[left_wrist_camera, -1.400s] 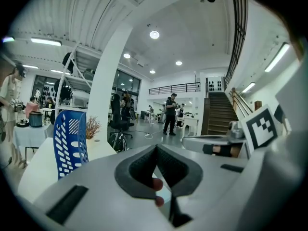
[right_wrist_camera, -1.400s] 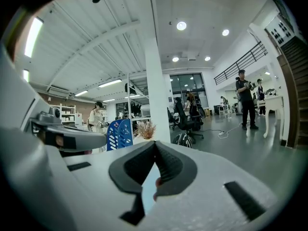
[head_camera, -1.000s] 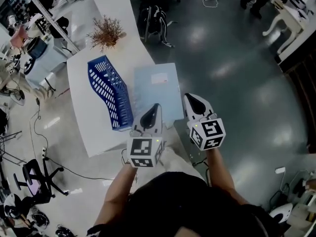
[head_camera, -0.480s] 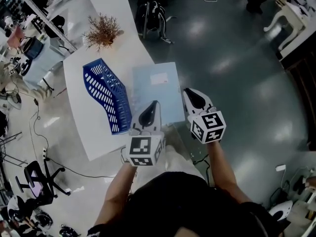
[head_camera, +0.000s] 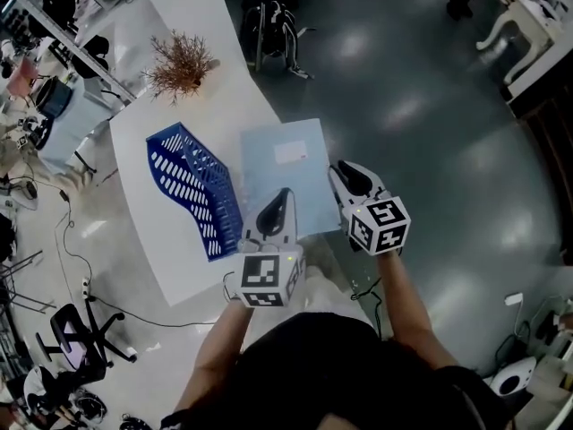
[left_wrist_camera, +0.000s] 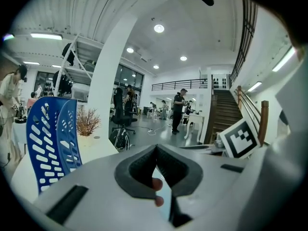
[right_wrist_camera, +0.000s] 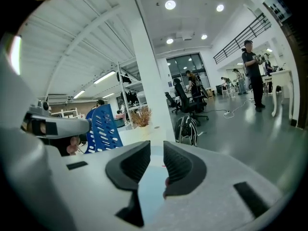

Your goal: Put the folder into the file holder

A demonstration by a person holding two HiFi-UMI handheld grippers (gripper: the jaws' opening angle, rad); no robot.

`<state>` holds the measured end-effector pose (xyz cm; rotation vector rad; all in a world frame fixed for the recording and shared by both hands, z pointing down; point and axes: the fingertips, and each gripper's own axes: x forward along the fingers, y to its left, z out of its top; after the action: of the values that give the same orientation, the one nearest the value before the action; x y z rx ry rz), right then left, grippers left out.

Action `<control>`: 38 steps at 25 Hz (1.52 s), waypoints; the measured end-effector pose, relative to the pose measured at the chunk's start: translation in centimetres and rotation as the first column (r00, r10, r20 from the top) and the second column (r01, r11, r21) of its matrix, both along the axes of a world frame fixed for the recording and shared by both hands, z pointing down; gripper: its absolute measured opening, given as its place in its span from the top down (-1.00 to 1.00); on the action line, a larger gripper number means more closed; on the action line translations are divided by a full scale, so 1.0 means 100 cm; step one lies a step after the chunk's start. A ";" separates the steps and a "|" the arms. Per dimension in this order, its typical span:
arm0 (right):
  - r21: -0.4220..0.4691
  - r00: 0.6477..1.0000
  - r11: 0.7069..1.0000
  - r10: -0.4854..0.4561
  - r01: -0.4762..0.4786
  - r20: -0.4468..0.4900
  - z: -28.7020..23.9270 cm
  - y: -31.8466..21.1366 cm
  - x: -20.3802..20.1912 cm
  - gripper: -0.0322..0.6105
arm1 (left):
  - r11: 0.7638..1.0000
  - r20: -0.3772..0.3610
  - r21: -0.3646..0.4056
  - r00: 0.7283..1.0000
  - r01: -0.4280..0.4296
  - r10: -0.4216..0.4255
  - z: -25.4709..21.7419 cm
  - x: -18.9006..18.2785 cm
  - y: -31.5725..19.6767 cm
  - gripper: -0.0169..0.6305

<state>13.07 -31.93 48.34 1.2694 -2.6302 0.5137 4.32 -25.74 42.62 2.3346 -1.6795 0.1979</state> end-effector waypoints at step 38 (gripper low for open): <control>-0.363 0.990 0.926 -0.054 0.099 0.131 0.134 -0.086 -0.019 0.22 | 0.994 -0.038 -0.095 0.998 -0.051 0.048 0.064 0.002 -0.068 0.93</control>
<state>11.20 -40.51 61.77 1.0412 -2.4975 1.0418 4.47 -32.57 49.06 2.2972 -1.5615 0.2399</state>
